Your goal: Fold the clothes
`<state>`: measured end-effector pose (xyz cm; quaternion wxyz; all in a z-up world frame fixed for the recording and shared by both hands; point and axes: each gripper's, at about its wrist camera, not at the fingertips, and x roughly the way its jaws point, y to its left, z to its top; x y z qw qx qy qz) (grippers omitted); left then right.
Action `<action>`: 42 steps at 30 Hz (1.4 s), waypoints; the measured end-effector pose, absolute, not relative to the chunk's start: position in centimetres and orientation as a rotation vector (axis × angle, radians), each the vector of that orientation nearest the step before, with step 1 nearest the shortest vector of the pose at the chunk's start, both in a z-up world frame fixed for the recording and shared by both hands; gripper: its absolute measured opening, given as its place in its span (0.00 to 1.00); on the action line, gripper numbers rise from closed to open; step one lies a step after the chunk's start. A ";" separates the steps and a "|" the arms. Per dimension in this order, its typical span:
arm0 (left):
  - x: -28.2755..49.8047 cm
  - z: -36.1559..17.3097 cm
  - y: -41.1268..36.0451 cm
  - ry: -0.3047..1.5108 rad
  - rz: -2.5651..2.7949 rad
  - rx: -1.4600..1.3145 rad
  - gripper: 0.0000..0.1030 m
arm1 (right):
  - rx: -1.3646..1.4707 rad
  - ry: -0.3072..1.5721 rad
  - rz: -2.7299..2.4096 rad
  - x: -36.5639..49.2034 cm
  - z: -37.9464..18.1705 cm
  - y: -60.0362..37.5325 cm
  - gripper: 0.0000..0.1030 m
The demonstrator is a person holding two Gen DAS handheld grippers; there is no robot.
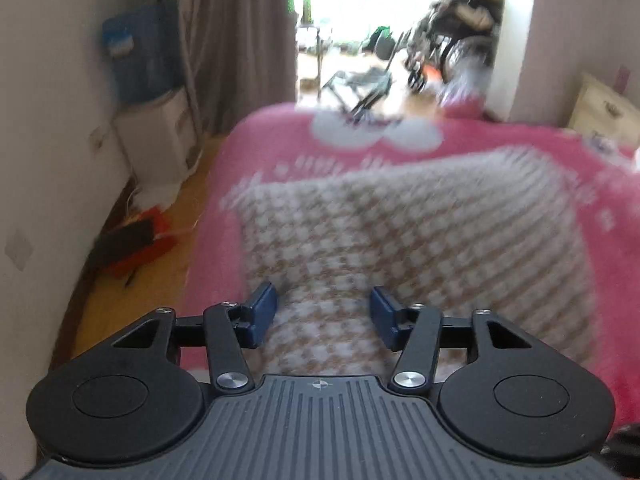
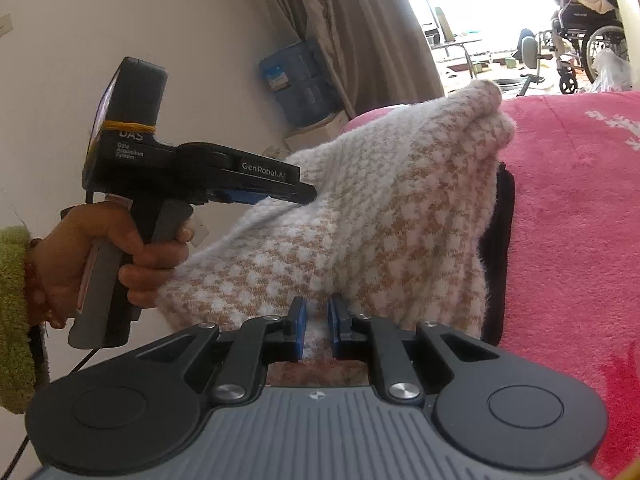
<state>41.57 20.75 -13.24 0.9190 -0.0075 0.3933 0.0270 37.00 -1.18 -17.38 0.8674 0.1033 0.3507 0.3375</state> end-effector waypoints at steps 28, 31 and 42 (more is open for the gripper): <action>45.9 -14.1 19.0 0.751 0.146 0.036 0.55 | 0.171 0.709 0.523 54.4 -15.4 -3.1 0.05; 45.9 -14.5 18.8 0.753 0.134 0.046 0.56 | 0.193 0.750 0.507 54.8 -17.2 -4.0 0.04; 38.7 -7.3 18.3 0.618 -0.017 0.101 0.55 | 0.055 0.676 0.715 42.6 -8.3 -7.5 0.12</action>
